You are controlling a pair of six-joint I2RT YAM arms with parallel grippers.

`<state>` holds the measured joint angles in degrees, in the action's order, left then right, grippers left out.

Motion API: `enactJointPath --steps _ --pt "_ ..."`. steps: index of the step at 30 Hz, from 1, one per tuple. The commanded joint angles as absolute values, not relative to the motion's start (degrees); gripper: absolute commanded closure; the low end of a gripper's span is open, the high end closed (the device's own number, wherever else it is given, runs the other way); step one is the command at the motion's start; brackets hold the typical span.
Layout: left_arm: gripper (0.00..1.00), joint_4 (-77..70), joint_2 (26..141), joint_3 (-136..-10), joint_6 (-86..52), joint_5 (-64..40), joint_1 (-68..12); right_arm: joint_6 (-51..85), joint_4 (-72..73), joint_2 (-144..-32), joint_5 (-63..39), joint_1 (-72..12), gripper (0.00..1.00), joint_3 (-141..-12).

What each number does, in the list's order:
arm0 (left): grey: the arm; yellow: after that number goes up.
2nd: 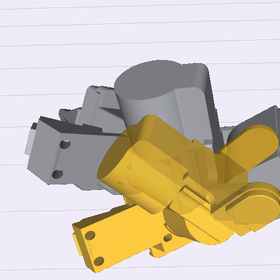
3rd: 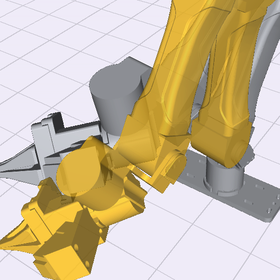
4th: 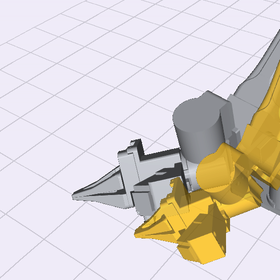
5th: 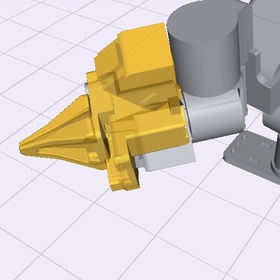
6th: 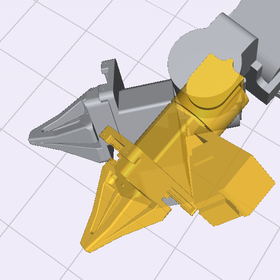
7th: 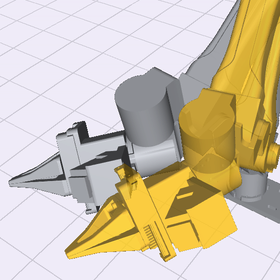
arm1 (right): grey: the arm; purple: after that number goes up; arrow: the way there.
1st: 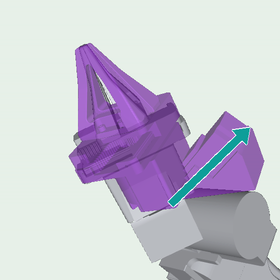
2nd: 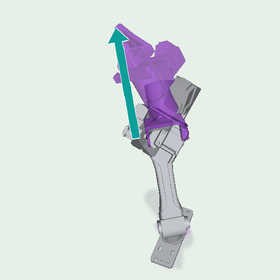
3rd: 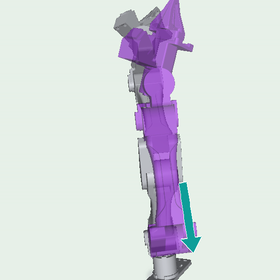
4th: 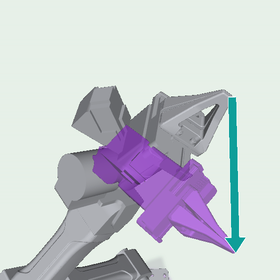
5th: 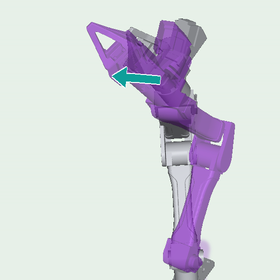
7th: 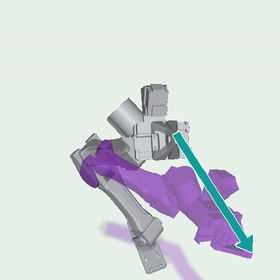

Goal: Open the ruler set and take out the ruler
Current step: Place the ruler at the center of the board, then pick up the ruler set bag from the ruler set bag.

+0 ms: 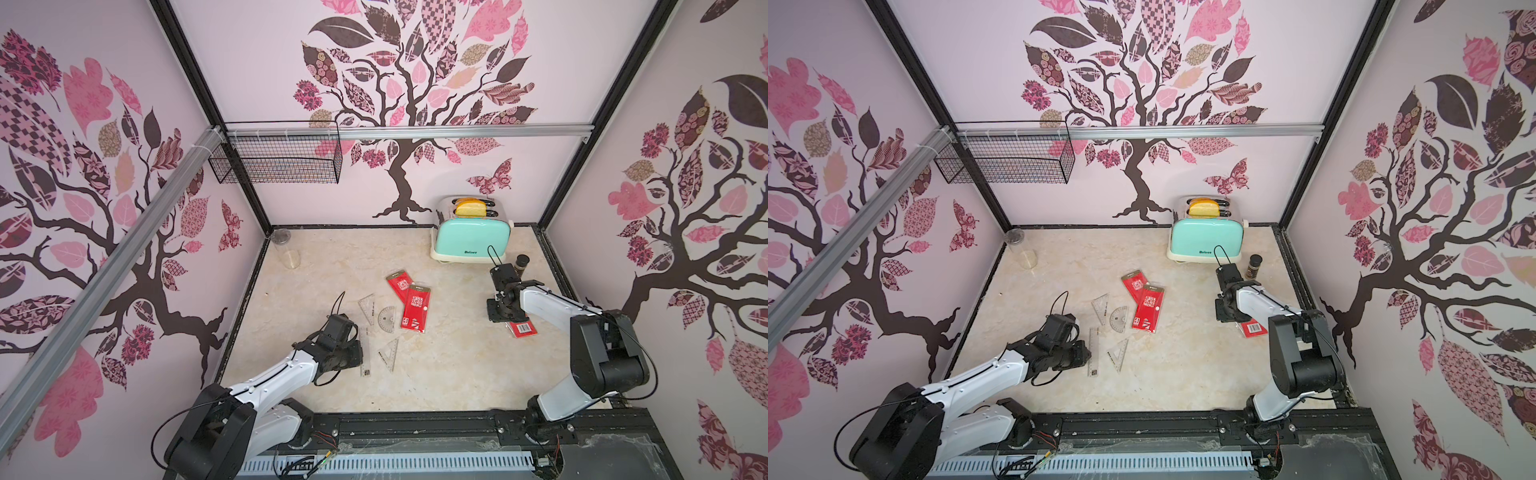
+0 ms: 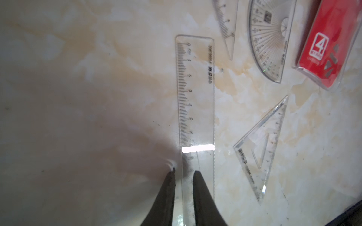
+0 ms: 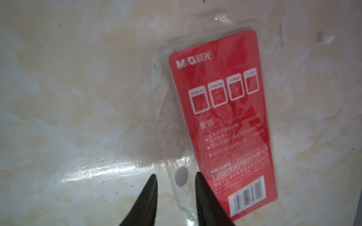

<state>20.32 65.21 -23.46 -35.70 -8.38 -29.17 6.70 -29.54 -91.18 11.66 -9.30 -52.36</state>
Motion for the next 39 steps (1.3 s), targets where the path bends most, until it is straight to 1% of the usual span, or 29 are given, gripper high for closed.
enactJointPath --steps 1,7,11,14,15,18,25,27,29,32,37,39 --pt "0.70 22.4 64.9 -23.0 -35.7 -7.3 -29.1 6.9 -30.3 -89.3 10.4 -9.2 0.61 -52.2" --pt "0.58 23.4 60.4 -22.8 -36.3 -6.6 -29.0 6.8 -29.7 -85.8 8.6 -9.2 0.57 -52.7" --pt "0.52 22.4 57.4 -25.4 -35.1 -6.7 -29.1 7.0 -25.3 -83.6 -1.4 -9.4 0.55 -51.8" --pt "0.49 19.1 58.4 -29.1 -33.8 -7.6 -29.2 8.2 -19.0 -83.6 -10.3 -9.7 0.54 -50.0" --pt "0.49 17.2 59.6 -30.3 -33.3 -7.7 -29.3 9.0 -16.2 -83.9 -14.0 -9.8 0.53 -49.2" --pt "0.48 11.5 65.2 -34.4 -31.1 -8.1 -30.1 12.3 -8.9 -85.5 -21.0 -10.8 0.51 -47.1" --pt "0.48 3.9 84.8 -47.6 -25.8 -9.7 -34.2 18.3 3.1 -90.8 -28.1 -13.8 0.48 -44.8" --pt "0.53 2.5 90.4 -50.4 -25.5 -10.8 -35.0 19.1 5.1 -92.2 -29.2 -14.4 0.48 -44.8" --pt "0.60 1.4 94.8 -52.6 -25.6 -11.9 -35.5 19.8 6.6 -93.2 -29.5 -15.1 0.47 -45.0" --pt "0.68 0.6 100.2 -54.9 -25.8 -12.2 -36.1 20.4 7.5 -94.8 -29.4 -16.3 0.47 -45.8" --pt "0.83 0.0 105.3 -57.2 -26.0 -12.1 -36.4 21.9 10.1 -97.9 -30.4 -18.2 0.47 -47.0" --pt "0.86 0.0 106.3 -57.8 -26.1 -12.2 -36.5 22.4 11.0 -99.4 -30.7 -18.9 0.47 -47.5"
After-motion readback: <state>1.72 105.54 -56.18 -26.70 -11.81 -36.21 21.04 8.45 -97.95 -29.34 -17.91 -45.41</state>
